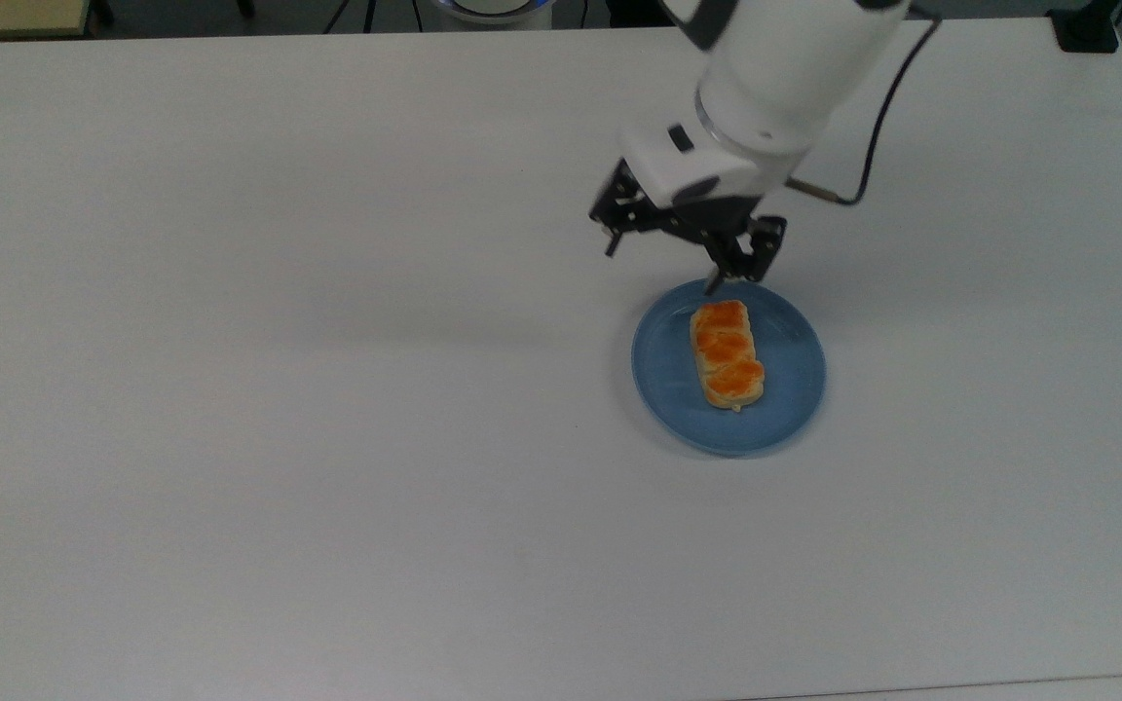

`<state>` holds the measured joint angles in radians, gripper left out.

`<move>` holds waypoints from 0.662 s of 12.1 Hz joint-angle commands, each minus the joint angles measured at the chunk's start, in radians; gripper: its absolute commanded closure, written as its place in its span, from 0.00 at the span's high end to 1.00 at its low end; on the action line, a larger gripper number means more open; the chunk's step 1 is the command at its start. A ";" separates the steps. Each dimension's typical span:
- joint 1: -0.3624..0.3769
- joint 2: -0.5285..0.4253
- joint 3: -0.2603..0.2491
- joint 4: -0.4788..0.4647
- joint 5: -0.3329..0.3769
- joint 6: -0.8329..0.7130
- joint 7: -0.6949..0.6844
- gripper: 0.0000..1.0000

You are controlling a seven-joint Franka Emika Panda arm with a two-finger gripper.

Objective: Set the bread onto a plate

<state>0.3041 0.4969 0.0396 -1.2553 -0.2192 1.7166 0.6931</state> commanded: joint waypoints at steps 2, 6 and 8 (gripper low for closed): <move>-0.150 -0.301 -0.001 -0.069 0.063 -0.263 -0.342 1.00; -0.214 -0.533 -0.143 -0.212 0.162 -0.278 -0.602 1.00; -0.241 -0.557 -0.173 -0.234 0.169 -0.273 -0.659 1.00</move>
<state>0.0778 0.0152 -0.1029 -1.3877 -0.0768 1.4228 0.0968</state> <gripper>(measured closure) 0.000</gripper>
